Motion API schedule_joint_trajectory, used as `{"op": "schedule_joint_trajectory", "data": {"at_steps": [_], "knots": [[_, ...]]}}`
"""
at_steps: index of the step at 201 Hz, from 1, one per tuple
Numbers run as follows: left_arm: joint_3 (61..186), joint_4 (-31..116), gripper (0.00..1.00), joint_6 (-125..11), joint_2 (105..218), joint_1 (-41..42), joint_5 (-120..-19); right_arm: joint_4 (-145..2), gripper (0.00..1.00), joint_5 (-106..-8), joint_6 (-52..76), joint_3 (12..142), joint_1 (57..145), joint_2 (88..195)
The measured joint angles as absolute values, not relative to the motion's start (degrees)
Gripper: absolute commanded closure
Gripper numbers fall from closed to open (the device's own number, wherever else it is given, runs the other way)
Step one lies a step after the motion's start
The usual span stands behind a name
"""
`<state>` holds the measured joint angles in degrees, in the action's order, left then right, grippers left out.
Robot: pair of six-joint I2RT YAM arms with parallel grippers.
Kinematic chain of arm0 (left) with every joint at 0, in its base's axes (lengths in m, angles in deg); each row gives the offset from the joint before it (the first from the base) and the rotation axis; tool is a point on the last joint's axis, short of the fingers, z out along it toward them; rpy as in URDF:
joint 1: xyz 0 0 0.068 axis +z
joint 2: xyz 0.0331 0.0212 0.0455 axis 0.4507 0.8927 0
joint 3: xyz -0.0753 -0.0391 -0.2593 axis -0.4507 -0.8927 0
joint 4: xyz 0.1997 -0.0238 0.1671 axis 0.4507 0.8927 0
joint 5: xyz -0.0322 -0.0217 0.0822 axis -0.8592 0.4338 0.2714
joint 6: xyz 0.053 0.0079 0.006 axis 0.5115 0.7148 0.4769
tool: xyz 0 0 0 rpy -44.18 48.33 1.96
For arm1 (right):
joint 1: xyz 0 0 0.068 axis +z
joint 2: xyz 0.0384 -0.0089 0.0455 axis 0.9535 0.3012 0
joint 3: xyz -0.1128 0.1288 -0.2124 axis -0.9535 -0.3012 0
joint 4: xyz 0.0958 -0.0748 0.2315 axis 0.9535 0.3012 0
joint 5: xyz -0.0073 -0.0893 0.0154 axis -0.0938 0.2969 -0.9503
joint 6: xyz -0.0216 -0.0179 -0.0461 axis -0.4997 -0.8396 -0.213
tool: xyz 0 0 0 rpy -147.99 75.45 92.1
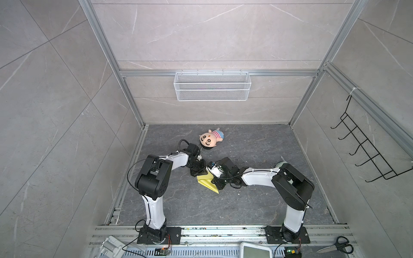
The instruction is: Fold a paper plane with a square sheet of paper (pick it up from the middle)
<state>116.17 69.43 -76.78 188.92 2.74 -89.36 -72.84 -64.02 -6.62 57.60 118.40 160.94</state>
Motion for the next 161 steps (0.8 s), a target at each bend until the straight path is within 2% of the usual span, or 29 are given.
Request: {"op": "schedule_joint_trajectory", "data": {"at_steps": [120,161], "knots": [[116.2,69.4,0.93,-76.8,188.9,2.8,-89.3,-70.3,1.0,-64.0,-6.2,58.8,118.2,161.7],[115.8,68.5,0.83,-78.3,188.6,3.2,-90.0,-69.4,1.0,-64.1,-5.6,59.4,118.1,161.9]]}}
